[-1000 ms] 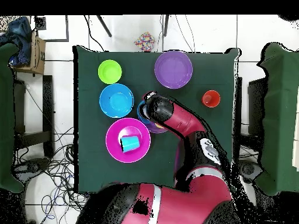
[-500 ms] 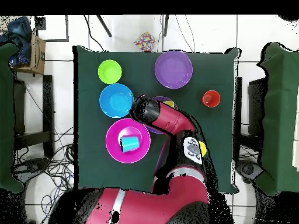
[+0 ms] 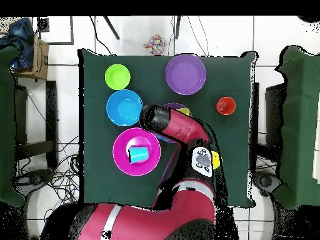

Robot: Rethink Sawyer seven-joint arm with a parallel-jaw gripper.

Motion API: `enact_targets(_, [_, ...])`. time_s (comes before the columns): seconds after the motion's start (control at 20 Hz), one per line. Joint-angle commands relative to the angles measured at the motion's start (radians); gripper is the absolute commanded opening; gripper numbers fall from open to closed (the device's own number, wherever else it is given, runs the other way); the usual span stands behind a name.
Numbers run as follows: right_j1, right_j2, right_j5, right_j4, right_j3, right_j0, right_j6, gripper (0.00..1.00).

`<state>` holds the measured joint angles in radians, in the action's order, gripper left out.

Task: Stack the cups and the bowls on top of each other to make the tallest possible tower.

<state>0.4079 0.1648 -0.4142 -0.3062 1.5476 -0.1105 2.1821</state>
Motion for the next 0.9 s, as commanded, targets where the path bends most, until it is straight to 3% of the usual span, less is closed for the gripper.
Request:
enact_targets(0.05, [-0.052, 0.045, -0.142, 0.031, -0.139, 0.043, 0.127, 0.0])
enact_targets(0.35, [-0.083, 0.111, -0.293, 0.027, -0.254, 0.094, 0.158, 0.0])
enact_targets(0.6, [-0.049, 0.135, -0.433, -0.008, -0.299, 0.107, 0.215, 0.0])
enact_targets(0.9, [-0.011, 0.12, -0.468, -0.032, -0.28, 0.093, 0.208, 0.0])
